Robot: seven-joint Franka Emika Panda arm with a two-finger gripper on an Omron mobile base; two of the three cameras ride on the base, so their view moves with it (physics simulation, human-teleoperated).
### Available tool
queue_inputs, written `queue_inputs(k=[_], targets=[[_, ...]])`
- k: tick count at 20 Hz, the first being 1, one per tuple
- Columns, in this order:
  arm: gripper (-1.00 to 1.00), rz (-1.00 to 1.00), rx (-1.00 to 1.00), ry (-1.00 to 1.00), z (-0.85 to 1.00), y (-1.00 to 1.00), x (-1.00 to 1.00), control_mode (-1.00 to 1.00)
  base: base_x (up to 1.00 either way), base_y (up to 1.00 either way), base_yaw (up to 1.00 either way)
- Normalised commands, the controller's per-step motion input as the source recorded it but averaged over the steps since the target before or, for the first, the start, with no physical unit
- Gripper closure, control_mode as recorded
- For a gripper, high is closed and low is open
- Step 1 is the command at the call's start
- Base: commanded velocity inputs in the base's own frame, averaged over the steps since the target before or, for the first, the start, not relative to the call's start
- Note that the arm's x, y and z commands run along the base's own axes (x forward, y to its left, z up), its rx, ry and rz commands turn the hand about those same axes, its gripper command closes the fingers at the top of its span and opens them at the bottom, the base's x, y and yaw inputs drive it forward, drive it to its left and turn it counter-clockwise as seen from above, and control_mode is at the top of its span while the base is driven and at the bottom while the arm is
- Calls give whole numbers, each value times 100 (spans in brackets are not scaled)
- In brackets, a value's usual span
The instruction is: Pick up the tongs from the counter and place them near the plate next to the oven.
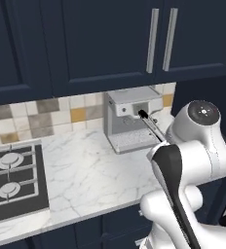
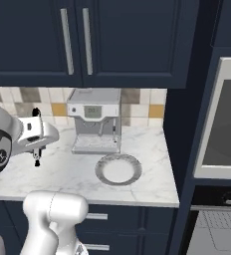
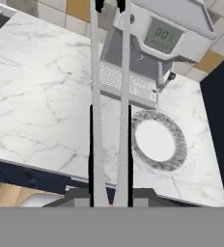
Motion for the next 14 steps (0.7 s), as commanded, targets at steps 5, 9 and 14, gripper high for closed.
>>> queue_inputs(k=[5, 9, 14], targets=[[100, 5, 0, 6, -44, -3, -1, -100, 0, -3, 2], [100, 5, 0, 18, -54, -12, 0, -100, 0, 0, 0], [100, 2, 0, 22, -45, -8, 0, -100, 0, 0, 0]])
